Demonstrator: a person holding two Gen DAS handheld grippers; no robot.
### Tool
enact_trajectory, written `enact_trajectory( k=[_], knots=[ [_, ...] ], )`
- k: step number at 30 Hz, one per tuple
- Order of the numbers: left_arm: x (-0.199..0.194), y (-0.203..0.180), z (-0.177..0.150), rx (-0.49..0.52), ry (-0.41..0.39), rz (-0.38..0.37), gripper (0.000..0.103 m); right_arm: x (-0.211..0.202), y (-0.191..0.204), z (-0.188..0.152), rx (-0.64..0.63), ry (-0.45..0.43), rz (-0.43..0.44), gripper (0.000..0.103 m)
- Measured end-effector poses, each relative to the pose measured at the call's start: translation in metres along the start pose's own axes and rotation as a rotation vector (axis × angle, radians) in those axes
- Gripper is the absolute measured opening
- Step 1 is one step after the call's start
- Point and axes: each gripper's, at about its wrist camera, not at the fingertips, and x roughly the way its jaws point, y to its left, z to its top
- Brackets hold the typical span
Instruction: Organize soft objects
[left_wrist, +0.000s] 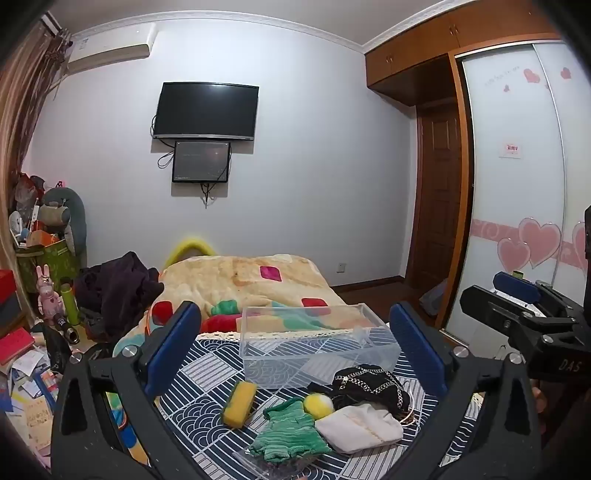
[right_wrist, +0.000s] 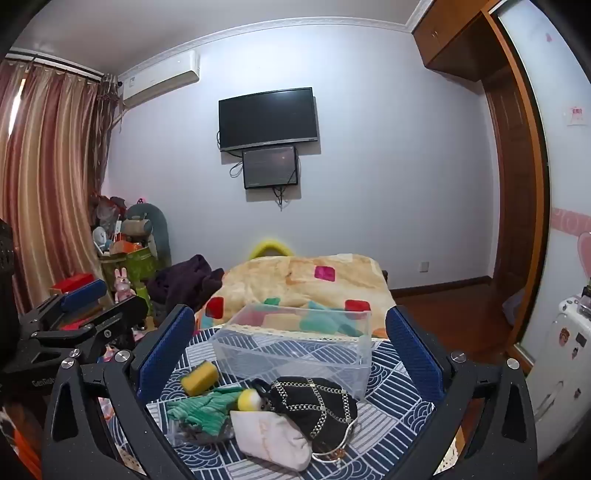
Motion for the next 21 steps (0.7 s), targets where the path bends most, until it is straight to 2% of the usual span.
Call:
enact_trajectory(
  k=[21],
  knots=[
    [-0.0033,-0.0042,0.0036,-0.001,-0.010,-0.006,0.103,-0.0006,-0.0001,0.0000,0.003,0.001,0.007,0.103]
  ],
)
